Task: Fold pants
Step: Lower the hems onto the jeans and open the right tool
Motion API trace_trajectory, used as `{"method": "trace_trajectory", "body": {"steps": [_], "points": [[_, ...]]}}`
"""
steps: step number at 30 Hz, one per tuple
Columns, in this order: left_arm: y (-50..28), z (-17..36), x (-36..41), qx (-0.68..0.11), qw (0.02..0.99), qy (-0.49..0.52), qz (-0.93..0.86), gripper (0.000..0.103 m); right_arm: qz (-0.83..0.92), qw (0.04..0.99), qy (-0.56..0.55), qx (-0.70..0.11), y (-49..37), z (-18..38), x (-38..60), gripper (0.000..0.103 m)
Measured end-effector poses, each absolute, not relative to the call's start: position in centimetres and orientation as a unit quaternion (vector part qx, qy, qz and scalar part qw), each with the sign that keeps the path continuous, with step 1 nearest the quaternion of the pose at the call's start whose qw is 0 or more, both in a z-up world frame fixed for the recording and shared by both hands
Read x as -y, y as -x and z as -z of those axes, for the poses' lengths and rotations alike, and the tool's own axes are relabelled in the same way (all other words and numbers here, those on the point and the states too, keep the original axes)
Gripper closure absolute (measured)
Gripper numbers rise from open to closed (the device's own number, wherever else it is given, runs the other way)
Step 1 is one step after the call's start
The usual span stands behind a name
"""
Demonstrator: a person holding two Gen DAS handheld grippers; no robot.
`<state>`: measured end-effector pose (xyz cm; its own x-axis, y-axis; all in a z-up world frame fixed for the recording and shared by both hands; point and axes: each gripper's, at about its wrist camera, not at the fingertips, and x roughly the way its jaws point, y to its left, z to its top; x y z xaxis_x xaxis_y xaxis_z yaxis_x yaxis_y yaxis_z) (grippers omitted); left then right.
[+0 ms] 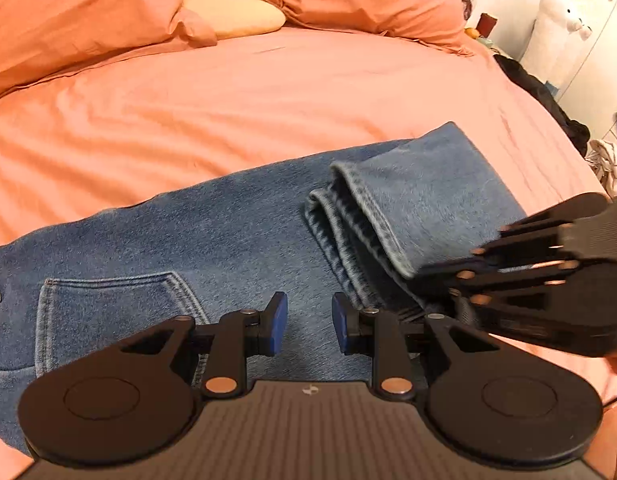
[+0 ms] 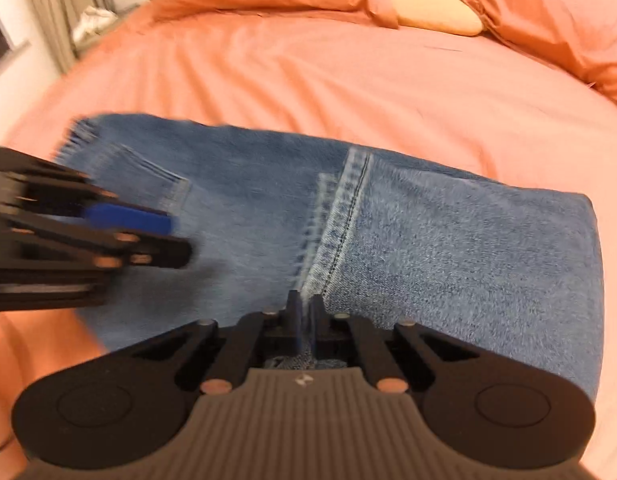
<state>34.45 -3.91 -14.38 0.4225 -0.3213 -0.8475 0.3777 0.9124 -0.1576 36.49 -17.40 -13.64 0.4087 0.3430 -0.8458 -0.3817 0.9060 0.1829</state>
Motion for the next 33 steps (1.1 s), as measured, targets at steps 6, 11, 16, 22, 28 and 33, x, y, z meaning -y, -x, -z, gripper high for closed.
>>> {"method": "trace_trajectory", "body": {"steps": [6, 11, 16, 22, 28, 33], "points": [[-35.7, 15.7, 5.2, -0.506, 0.835, -0.004, 0.216, 0.073, -0.221, 0.824, -0.004, -0.521, -36.9, 14.5, 16.7, 0.103], [-37.4, 17.2, 6.0, -0.511, 0.834, 0.01, 0.207, 0.072, -0.203, 0.82, -0.036, -0.535, -38.1, 18.8, 16.2, 0.103], [-38.7, 18.1, 7.5, -0.509, 0.835, -0.002, 0.21, 0.052, -0.209, 0.815, -0.057, -0.538, -38.5, 18.9, 17.0, 0.096], [-40.1, 19.0, 8.6, -0.496, 0.842, 0.006, 0.212, 0.028, -0.195, 0.842, -0.032, -0.503, -37.7, 15.8, 20.4, 0.073], [-41.3, 20.8, 8.8, -0.495, 0.845, 0.06, 0.192, 0.051, -0.124, 0.862, -0.016, -0.492, -37.5, 14.8, 26.9, 0.064], [-40.8, 18.7, 8.8, -0.46, 0.866, 0.059, 0.19, 0.088, -0.067, 0.877, 0.011, -0.477, -36.8, 14.5, 32.3, 0.057]]}}
